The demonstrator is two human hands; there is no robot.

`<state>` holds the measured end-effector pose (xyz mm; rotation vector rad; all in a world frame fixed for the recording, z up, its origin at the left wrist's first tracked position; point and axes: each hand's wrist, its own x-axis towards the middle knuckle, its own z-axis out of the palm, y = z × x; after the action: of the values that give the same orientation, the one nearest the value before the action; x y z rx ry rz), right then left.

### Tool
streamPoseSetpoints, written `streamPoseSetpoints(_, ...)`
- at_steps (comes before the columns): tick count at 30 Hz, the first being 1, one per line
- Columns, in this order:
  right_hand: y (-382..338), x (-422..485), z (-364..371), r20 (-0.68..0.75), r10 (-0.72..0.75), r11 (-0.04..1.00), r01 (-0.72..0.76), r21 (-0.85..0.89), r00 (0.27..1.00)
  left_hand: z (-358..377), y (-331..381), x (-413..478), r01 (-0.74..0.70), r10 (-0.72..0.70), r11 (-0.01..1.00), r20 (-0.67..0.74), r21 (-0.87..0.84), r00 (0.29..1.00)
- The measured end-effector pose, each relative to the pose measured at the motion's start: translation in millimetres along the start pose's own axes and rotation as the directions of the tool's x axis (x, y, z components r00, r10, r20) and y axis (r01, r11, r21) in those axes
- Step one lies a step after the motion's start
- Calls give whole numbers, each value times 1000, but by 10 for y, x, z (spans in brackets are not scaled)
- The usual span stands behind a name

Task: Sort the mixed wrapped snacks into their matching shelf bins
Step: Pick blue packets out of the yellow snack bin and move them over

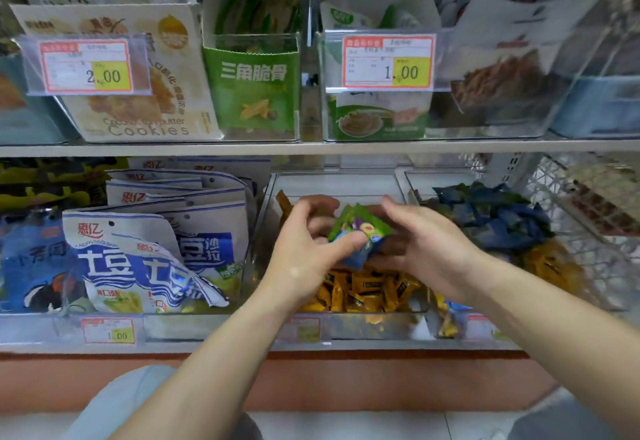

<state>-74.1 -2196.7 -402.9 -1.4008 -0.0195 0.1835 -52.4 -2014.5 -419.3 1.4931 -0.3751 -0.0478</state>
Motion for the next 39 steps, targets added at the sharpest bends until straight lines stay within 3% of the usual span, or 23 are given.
streamPoseSetpoints(2, 52, -137, -83, 40, -33, 995, 36, -88, 999, 91, -53, -26, -5, 4, 999, 30, 47, 1000)
streamPoseSetpoints(8, 74, -402, -380, -15, -124, 958, 115, -261, 992, 325, -189, -64, -79, 53, 949, 90, 306, 994)
streamPoseSetpoints(12, -25, -397, -679, -254, -331, 902, 226, -368, 909, 265, -232, -9, -153, 120, 842, 96, 518, 988)
streamPoseSetpoints(14, -69, -318, -927, -375, -479, 769, 173, -615, 794, 157, -264, 48, -176, 152, 711, 96, 681, 984)
streamPoseSetpoints(17, -106, -113, -1210, -327, -629, 488, 31, -872, 706, 1, -359, 110, -125, 99, 490, 88, 863, 991)
streamPoseSetpoints(19, -120, 55, -1306, -250, -611, 351, -26, -936, 751, -71, -435, 127, -71, 39, 406, 61, 911, 997)
streamPoseSetpoints(22, -154, 262, -1335, -256, -362, 200, -194, -960, 896, -122, -532, 106, 1, -74, 399, 31, 917, 997)
streamPoseSetpoints(24, -183, 339, -1278, -313, -290, 104, -295, -950, 904, -150, -566, 86, -18, -115, 349, 62, 937, 991)
streamPoseSetpoints(27, -187, 337, -1042, -257, -421, -29, -297, -955, 870, -213, -540, 70, -75, -101, 330, 114, 941, 988)
streamPoseSetpoints(30, -127, 273, -691, -6, -483, -29, -23, -999, 876, -291, -438, 26, -123, -56, 331, 149, 936, 987)
streamPoseSetpoints(33, -21, 355, -287, 224, -294, 67, 253, -965, 929, -441, -266, -31, -159, 90, 243, 141, 957, 986)
streamPoseSetpoints(36, 147, 624, 100, 359, -72, 173, 366, -914, 931, -702, -131, -61, -26, 161, 210, -8, 977, 987)
streamPoseSetpoints(39, 380, 862, 423, 461, 28, 189, 448, -874, 887, -869, -131, -116, 86, 81, 265, -111, 961, 990)
